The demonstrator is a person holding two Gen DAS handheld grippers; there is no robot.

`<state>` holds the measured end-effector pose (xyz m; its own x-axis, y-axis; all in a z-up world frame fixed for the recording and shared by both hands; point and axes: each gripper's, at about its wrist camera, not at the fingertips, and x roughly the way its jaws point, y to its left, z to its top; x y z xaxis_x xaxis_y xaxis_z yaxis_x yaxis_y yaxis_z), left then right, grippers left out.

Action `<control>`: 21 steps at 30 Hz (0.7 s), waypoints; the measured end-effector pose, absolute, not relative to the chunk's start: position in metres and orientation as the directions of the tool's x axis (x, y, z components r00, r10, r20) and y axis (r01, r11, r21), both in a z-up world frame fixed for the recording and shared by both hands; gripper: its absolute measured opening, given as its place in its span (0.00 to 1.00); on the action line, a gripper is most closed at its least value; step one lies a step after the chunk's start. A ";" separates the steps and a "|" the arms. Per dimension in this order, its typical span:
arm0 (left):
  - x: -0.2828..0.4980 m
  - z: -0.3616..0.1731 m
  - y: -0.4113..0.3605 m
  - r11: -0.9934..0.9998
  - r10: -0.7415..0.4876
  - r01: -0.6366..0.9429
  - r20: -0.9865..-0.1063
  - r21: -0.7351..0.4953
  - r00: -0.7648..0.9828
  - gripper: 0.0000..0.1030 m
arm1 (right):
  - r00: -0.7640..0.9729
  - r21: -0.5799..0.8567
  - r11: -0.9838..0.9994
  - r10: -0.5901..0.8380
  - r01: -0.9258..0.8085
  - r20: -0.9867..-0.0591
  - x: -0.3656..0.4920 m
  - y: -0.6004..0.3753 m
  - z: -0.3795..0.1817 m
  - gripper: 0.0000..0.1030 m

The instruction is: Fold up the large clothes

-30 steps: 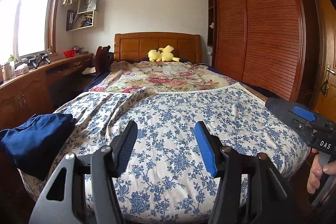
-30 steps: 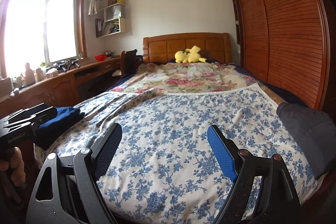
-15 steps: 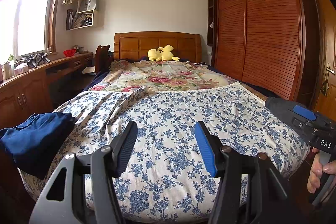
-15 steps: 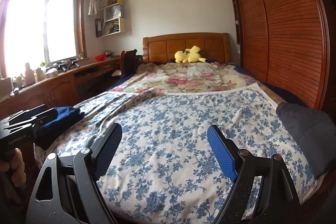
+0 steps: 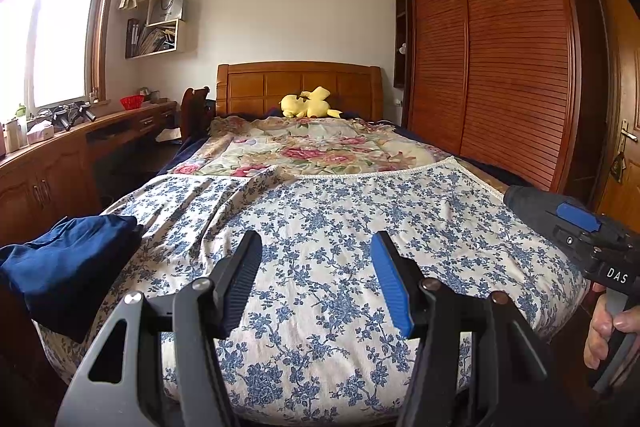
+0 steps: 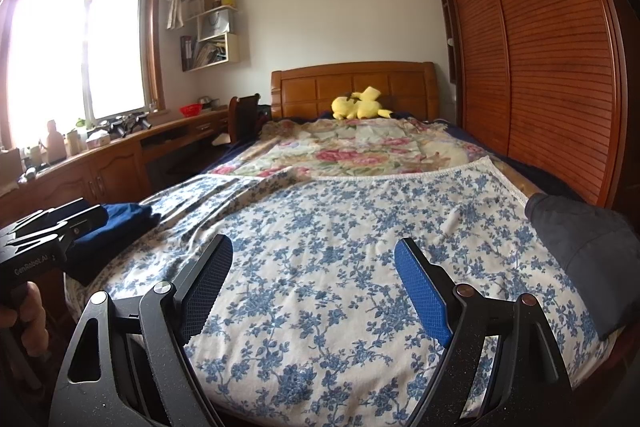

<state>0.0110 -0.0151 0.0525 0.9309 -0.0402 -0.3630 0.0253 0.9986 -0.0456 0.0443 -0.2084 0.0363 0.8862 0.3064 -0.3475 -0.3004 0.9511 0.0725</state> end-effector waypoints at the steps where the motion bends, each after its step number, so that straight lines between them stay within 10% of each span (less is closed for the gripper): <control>1: 0.011 0.053 -0.016 0.999 -0.040 0.025 -0.361 -0.044 0.932 0.54 | 0.886 0.073 0.951 0.306 -0.300 -0.349 0.045 -0.209 0.036 0.82; 21: 0.013 0.050 -0.018 0.999 -0.039 0.024 -0.366 -0.045 0.930 0.55 | 0.885 0.075 0.952 0.303 -0.296 -0.353 0.043 -0.212 0.033 0.83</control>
